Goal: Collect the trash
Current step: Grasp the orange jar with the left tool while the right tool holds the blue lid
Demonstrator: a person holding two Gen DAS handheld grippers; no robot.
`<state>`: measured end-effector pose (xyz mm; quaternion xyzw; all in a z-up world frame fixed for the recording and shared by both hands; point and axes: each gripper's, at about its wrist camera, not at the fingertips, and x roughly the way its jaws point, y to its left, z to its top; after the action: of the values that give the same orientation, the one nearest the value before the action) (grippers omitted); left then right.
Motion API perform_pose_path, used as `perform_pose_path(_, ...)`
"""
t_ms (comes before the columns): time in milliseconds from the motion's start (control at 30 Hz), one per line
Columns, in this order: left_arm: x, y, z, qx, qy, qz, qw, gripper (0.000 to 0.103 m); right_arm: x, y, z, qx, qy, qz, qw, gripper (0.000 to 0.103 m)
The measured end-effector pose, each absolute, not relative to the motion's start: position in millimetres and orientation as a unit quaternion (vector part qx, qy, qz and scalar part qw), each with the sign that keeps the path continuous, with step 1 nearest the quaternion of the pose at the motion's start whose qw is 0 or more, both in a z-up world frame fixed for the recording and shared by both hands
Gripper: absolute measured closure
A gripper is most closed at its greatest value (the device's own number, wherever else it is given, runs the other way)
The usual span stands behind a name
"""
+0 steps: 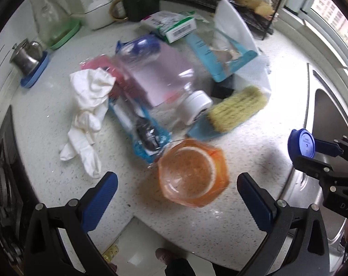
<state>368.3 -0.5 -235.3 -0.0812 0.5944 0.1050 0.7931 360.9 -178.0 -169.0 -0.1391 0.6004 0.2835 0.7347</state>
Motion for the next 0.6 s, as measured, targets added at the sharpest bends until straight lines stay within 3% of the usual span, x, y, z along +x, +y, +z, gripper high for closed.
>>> perform_pose_path(367, 387.6, 1.2, -257.8, -0.086, 0.605, 0.101, 0.785, 0.001, 358.8, -176.6, -163.5, -0.137, 0.599, 0.295, 0.732, 0.060)
perform_pose_path(500, 393.8, 1.0, -264.8, -0.099, 0.609, 0.092, 0.781, 0.029, 356.0, -171.6, -166.3, -0.143, 0.600, 0.295, 0.730, 0.060)
perform_pose_path(600, 393.5, -3.6, -273.5, -0.106, 0.612, 0.088, 0.779, 0.038, 355.3, -171.0, -166.8, -0.141, 0.601, 0.294, 0.730, 0.060)
